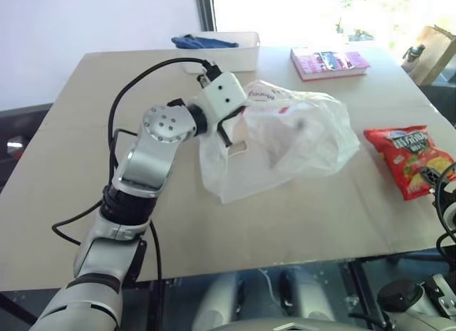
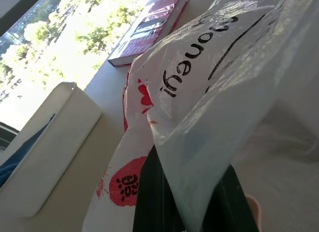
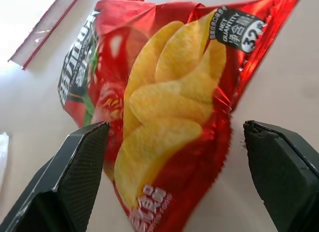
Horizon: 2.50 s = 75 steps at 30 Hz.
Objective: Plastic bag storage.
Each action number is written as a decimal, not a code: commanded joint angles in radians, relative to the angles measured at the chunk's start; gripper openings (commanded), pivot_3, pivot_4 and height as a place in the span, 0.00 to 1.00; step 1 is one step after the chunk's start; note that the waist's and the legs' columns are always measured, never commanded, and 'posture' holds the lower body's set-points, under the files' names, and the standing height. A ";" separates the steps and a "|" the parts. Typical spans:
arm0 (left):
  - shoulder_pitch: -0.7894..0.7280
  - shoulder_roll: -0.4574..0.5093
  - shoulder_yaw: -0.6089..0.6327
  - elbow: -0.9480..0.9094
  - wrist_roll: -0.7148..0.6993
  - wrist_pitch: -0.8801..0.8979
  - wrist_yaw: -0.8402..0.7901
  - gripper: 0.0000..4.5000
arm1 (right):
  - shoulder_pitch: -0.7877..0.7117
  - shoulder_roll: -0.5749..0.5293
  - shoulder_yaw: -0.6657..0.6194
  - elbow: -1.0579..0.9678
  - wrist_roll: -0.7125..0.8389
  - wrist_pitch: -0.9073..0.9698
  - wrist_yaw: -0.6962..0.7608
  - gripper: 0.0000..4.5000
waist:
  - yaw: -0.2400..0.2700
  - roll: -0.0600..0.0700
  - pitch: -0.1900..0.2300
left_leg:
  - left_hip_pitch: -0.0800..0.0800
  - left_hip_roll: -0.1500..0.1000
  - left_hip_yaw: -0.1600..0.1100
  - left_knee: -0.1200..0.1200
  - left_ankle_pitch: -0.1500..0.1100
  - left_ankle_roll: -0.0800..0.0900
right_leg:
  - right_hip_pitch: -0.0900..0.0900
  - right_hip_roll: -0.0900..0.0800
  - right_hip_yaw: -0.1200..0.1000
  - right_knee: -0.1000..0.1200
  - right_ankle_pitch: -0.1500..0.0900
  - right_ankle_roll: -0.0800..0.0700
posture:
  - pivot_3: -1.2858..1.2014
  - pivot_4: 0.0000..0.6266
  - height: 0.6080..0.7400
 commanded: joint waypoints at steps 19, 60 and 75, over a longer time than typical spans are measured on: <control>0.007 0.010 0.037 -0.086 -0.014 0.067 0.022 0.00 | 0.073 0.058 0.038 0.112 0.412 -0.318 -0.058 0.01 | -0.020 0.001 0.000 | 0.001 0.000 0.001 0.000 -0.001 0.001 | 0.000 0.000 0.002 0.002 0.000 0.000 | 0.52 0.24 1.00; -0.133 -0.043 0.144 0.049 -0.159 0.210 0.042 0.00 | 0.328 -0.463 0.891 -0.554 1.602 -1.026 -0.328 0.01 | -0.019 -0.002 0.002 | -0.003 0.003 -0.001 0.001 -0.001 0.002 | 0.000 0.000 0.000 -0.007 0.000 0.001 | 0.52 0.24 1.00; -0.159 -0.048 0.130 -0.031 -0.198 0.286 0.089 0.00 | 0.282 -0.484 1.054 -0.485 1.578 -0.895 -0.188 0.01 | -0.009 -0.003 0.002 | -0.003 0.003 -0.001 0.000 -0.001 0.002 | 0.001 0.001 -0.002 -0.008 0.000 0.001 | 0.52 0.24 1.00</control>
